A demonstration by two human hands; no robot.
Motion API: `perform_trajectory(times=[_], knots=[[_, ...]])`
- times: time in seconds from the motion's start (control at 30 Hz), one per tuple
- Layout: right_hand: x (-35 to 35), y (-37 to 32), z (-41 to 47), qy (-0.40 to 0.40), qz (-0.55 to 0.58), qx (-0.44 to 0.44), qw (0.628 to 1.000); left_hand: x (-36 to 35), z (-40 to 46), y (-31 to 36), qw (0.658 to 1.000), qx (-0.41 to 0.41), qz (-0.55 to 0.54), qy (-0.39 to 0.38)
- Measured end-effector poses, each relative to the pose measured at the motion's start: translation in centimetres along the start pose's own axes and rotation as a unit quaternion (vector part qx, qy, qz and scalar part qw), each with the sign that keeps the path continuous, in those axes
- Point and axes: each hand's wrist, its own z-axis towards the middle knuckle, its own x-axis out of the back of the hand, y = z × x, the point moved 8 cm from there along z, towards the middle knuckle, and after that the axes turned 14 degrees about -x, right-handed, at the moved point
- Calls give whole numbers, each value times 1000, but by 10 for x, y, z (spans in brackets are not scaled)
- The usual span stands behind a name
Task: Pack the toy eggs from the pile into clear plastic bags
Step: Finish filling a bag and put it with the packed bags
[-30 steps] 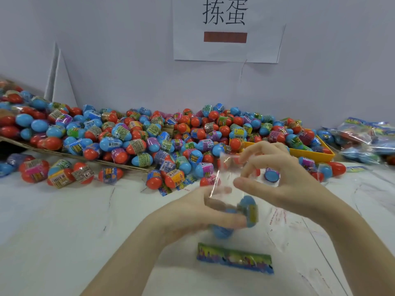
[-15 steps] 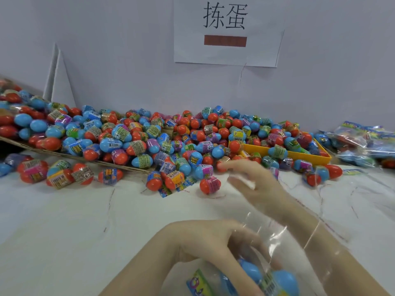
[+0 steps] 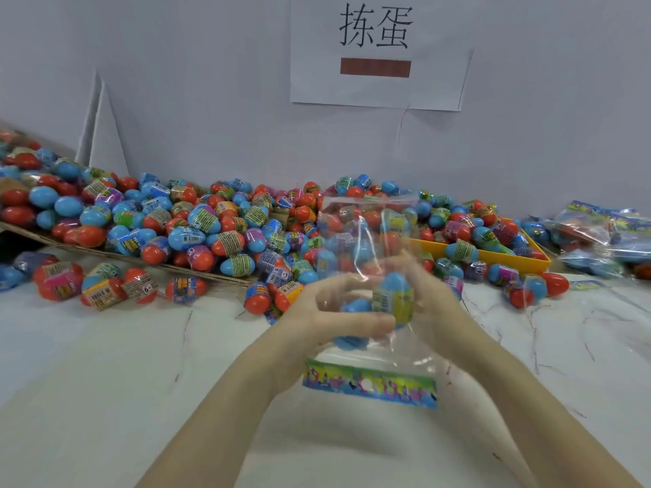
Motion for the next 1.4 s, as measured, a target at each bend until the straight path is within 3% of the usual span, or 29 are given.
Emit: perform_trajectory(times=[0.13,0.23,0.3,0.43,0.53,0.77,1.1,1.13,1.2,1.23,1.33,1.4], knots=[[66,-3,3,142,141,3,980,17,0,-2,991,-7,78,104],[82,-18,-9,116,261,47,957,19,-1,-5,980,-23,121,158],[81,-39,-22,76,265,91,957,19,-3,-8,972,-34,149,178],[61,-61,-37,39,127,120,984,17,-6,-10,959,-60,200,192],[53,-65,-40,88,13,128,988,10,-5,-4,950,-88,254,161],[50,-77,-47,187,-203,177,945,1,-4,-1,945,-106,276,140],[25,-64,-39,74,-242,125,959,-10,-3,-14,943,-110,296,104],[24,-63,-38,61,-233,123,963,-10,-3,-16,947,-105,284,104],[40,-64,-38,94,-113,122,982,-6,-2,-18,960,-93,230,132],[57,-63,-38,143,-25,119,982,-4,-2,-18,967,-83,189,149],[105,-36,-32,300,155,79,938,3,1,-20,980,-48,86,174],[115,-8,-20,356,108,5,928,11,0,-18,977,-43,29,208]])
